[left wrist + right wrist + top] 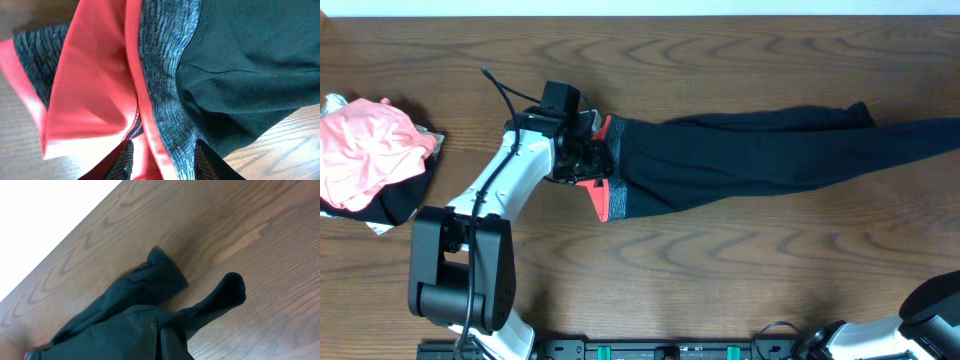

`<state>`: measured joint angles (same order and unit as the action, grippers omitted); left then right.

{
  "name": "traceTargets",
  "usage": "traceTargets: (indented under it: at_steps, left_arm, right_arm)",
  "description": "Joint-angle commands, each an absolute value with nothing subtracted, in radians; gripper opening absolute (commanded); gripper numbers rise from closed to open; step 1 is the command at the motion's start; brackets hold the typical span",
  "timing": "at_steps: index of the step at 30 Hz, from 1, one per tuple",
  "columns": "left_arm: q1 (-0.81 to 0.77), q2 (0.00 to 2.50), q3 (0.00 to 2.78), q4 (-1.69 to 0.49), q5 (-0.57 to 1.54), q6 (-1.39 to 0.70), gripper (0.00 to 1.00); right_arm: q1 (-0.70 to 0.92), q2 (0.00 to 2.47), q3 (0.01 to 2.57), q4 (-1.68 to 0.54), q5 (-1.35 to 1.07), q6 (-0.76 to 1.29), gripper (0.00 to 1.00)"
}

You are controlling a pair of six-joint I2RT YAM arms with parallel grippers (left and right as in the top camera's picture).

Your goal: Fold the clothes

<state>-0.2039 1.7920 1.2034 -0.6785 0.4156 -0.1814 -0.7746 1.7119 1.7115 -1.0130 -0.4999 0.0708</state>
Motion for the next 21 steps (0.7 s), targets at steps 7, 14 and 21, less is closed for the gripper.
traceTargets:
  at_steps: [7,14,21]
  left_arm:
    - [-0.226,1.794,1.195,-0.672,0.465,-0.25,0.4]
    - [-0.257,1.818,1.195,-0.672,0.463,-0.281,0.4]
    - [-0.263,1.876,1.195,-0.671,0.464,-0.309,0.4]
  right_arm:
    - [-0.765,1.723,1.705,-1.015,-0.498,0.071,0.01]
    - [-0.765,1.723,1.705,-1.022,-0.498,0.07,0.01]
    - [-0.765,1.723,1.705,-1.024,-0.498,0.071,0.01]
